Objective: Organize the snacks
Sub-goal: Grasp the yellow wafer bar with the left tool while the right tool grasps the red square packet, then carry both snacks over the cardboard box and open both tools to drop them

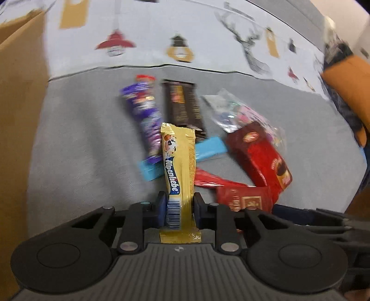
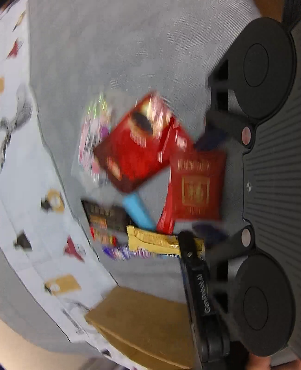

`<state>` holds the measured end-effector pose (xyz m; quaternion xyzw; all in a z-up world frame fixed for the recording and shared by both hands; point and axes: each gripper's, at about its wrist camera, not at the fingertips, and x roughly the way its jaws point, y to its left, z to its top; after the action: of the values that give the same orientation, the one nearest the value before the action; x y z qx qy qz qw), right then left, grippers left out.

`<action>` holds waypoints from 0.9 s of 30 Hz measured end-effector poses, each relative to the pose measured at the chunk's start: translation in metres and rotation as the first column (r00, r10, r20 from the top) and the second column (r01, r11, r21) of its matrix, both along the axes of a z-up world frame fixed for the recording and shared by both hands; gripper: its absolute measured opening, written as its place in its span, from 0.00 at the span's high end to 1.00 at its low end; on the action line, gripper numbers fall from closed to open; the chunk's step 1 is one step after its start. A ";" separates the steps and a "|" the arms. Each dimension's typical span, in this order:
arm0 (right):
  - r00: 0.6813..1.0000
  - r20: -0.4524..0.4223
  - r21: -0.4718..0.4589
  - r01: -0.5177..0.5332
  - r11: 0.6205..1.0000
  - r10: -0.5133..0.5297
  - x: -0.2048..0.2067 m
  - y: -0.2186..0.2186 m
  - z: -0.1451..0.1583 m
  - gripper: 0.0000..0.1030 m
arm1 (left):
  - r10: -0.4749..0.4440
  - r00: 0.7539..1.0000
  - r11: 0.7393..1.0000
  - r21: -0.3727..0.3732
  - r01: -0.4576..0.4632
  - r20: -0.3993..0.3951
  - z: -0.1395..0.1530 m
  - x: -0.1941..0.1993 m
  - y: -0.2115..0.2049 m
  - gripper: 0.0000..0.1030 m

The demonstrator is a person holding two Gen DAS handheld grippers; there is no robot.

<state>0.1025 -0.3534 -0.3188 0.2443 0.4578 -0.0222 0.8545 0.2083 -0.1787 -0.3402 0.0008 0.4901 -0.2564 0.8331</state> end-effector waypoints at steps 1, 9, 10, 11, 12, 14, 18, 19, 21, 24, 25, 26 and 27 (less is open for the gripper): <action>1.000 0.005 -0.015 -0.009 1.000 0.009 0.001 0.005 -0.001 0.13 | 0.016 1.000 1.000 -0.026 -0.016 -0.024 0.001 0.002 0.011 0.74; 0.989 -0.006 -0.351 -0.140 0.926 0.147 0.010 0.054 -0.005 0.36 | -0.029 1.000 1.000 -0.005 0.029 0.008 0.007 -0.017 0.022 0.74; 0.992 0.000 -0.340 -0.120 0.933 0.128 0.008 0.050 -0.003 0.40 | -0.027 1.000 1.000 -0.007 0.027 0.008 0.006 -0.020 0.022 0.74; 0.995 0.004 -0.325 -0.089 0.942 0.095 0.006 0.043 -0.002 0.41 | -0.025 1.000 1.000 -0.006 0.025 0.006 0.007 -0.022 0.022 0.74; 0.999 0.010 -0.308 -0.047 0.950 0.053 0.004 0.035 0.000 0.41 | -0.027 1.000 1.000 -0.006 0.027 0.003 0.009 -0.025 0.021 0.74; 0.999 0.038 -0.246 0.032 0.969 -0.023 -0.001 0.016 0.006 0.41 | -0.040 0.999 0.999 -0.018 0.041 0.014 0.014 -0.030 0.021 0.74; 0.991 0.100 -0.192 0.106 0.976 -0.088 -0.016 0.000 0.021 0.41 | -0.073 0.995 0.997 -0.009 0.074 0.062 0.023 -0.044 0.019 0.74; 0.991 0.101 -0.185 0.105 0.977 -0.088 -0.018 -0.001 0.022 0.41 | -0.088 0.994 0.996 0.002 0.088 0.061 0.023 -0.046 0.018 0.74; 0.992 0.091 -0.195 0.102 0.976 -0.086 -0.022 0.000 0.023 0.40 | -0.118 0.991 0.992 0.056 0.115 0.057 0.017 -0.051 0.012 0.74; 0.992 0.096 -0.207 0.098 0.973 -0.080 -0.028 0.006 0.028 0.40 | -0.114 0.993 0.992 0.055 0.111 0.043 0.014 -0.057 0.014 0.74; 0.991 0.105 -0.211 0.099 0.973 -0.078 -0.032 0.009 0.032 0.40 | -0.110 0.993 0.993 0.043 0.108 0.042 0.018 -0.059 0.016 0.74; 0.990 0.116 -0.216 0.098 0.971 -0.075 -0.038 0.012 0.037 0.40 | -0.112 0.992 0.993 0.029 0.111 0.053 0.025 -0.062 0.018 0.74; 0.990 0.125 -0.219 0.097 0.971 -0.071 -0.042 0.014 0.040 0.40 | -0.119 0.990 0.993 0.026 0.117 0.072 0.033 -0.065 0.018 0.74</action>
<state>0.0606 -0.3395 -0.2784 0.1661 0.3909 -0.0957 0.9003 0.1435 -0.1604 -0.3077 0.0482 0.4611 -0.2997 0.8338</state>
